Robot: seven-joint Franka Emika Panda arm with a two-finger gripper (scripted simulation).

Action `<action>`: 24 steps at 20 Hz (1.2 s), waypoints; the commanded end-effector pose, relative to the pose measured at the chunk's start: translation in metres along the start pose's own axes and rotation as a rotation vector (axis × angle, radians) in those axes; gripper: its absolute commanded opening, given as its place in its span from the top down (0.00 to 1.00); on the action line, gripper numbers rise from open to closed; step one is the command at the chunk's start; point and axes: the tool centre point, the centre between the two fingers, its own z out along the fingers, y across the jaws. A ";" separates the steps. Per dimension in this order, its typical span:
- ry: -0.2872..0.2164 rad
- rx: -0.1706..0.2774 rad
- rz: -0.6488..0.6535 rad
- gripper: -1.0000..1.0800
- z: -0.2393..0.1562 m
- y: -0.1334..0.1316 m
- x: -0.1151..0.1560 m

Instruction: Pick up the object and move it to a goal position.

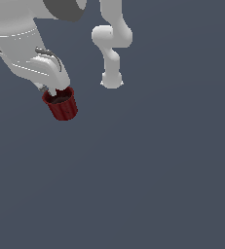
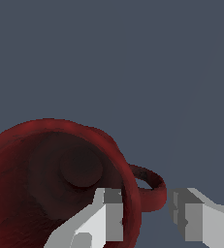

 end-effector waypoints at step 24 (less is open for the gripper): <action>0.002 0.001 -0.004 1.00 -0.142 0.041 0.026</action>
